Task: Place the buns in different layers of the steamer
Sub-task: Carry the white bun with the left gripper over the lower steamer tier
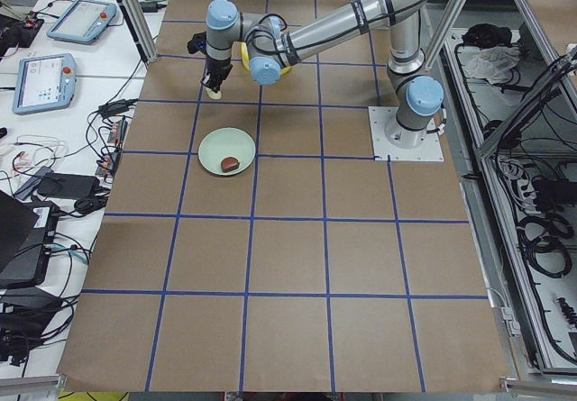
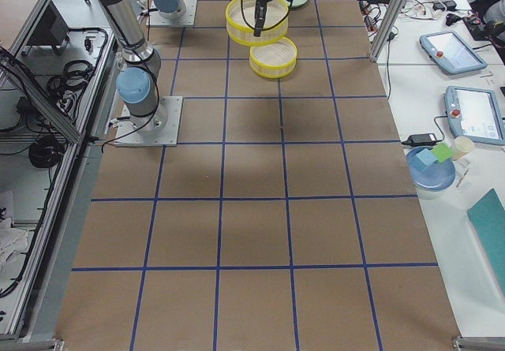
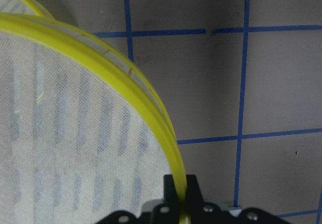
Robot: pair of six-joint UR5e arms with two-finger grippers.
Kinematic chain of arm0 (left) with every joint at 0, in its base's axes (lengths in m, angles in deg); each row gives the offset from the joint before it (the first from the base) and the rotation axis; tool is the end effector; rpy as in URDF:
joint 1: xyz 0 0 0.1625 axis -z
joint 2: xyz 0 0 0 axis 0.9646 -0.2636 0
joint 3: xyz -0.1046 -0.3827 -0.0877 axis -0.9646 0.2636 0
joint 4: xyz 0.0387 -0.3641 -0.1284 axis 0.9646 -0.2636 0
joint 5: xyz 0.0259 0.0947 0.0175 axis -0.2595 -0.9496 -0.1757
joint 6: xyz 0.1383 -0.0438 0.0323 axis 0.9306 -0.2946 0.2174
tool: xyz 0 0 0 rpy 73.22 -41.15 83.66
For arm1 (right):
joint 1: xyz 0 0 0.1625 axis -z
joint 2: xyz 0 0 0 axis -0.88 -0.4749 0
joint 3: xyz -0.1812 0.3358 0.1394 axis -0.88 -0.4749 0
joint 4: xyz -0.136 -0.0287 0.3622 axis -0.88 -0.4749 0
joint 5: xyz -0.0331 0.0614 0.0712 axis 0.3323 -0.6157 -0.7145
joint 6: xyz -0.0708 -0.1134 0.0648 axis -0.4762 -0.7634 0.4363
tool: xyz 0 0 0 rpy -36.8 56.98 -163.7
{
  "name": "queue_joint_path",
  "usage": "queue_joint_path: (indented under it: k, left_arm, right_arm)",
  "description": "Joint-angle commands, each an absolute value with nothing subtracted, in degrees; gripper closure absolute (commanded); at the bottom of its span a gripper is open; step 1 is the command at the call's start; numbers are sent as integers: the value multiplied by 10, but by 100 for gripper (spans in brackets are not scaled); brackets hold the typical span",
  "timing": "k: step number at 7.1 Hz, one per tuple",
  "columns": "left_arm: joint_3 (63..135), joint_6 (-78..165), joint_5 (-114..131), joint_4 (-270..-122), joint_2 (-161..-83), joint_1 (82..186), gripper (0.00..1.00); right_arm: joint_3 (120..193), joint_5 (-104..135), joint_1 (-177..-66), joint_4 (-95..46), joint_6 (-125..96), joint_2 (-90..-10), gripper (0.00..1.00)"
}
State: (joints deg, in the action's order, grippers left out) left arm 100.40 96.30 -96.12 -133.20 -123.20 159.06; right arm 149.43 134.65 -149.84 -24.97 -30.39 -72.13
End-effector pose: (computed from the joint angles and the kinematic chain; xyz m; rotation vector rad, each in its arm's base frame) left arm -0.0896 -0.6222 0.2796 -0.8905 -2.9647 0.4023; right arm 0.1040 -0.4316 0.4513 -0.0623 -3.0309 -0.1794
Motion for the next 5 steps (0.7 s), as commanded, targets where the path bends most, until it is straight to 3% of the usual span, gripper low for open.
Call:
queue_joint_path:
  k: [1,5]
  left_arm:
    - [1005,833,-954,-1325,-1226,1678,100]
    - [1007,776,-950,-1320,-1243,1775,100]
  right_arm:
    - [1494,1347,-1495,-242,-304,-722,100]
    - [1493,1347,-1495,-243,-304,-721,100]
